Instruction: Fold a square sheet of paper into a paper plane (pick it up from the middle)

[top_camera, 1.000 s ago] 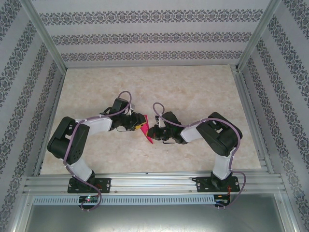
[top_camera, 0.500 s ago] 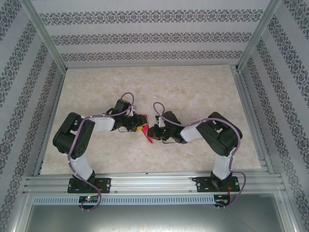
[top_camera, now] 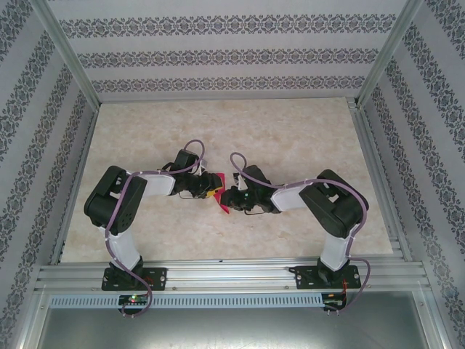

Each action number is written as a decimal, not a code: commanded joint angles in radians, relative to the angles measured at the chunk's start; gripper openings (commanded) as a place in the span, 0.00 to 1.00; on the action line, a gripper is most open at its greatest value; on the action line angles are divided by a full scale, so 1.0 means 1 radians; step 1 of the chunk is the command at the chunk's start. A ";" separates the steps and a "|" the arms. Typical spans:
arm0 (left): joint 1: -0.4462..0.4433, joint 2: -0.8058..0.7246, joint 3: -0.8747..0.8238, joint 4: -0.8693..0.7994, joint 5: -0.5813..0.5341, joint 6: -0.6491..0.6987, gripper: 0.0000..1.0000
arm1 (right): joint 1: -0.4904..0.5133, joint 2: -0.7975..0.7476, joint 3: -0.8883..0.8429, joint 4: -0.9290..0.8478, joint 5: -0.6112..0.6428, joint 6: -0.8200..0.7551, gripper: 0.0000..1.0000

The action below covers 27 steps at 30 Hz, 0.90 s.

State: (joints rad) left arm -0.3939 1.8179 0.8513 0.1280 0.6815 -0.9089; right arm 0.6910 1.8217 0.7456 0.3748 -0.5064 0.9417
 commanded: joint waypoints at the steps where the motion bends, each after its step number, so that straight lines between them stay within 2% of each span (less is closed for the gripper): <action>1: -0.012 0.022 0.010 -0.055 -0.022 0.040 0.39 | -0.003 -0.049 0.017 -0.187 0.061 -0.057 0.22; 6: -0.011 0.021 0.011 -0.060 -0.016 0.042 0.39 | -0.002 -0.085 0.023 -0.221 0.058 -0.074 0.24; 9: -0.012 0.017 0.011 -0.065 -0.017 0.045 0.39 | 0.003 -0.081 0.018 -0.208 0.039 -0.069 0.22; 13: -0.011 0.017 0.012 -0.071 -0.016 0.044 0.39 | 0.026 -0.078 0.030 -0.214 0.018 -0.092 0.13; 17: -0.011 0.017 0.019 -0.088 -0.020 0.044 0.39 | 0.053 -0.056 0.059 -0.294 0.042 -0.135 0.08; 24: -0.011 0.015 0.027 -0.110 -0.025 0.038 0.39 | 0.080 -0.098 0.064 -0.331 0.094 -0.156 0.11; 27: -0.011 0.013 0.025 -0.110 -0.023 0.033 0.39 | 0.086 -0.131 0.077 -0.373 0.131 -0.174 0.20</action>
State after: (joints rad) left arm -0.3992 1.8179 0.8688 0.0776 0.6815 -0.8932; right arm 0.7589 1.7424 0.8036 0.0841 -0.4183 0.8017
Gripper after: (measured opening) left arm 0.385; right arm 0.180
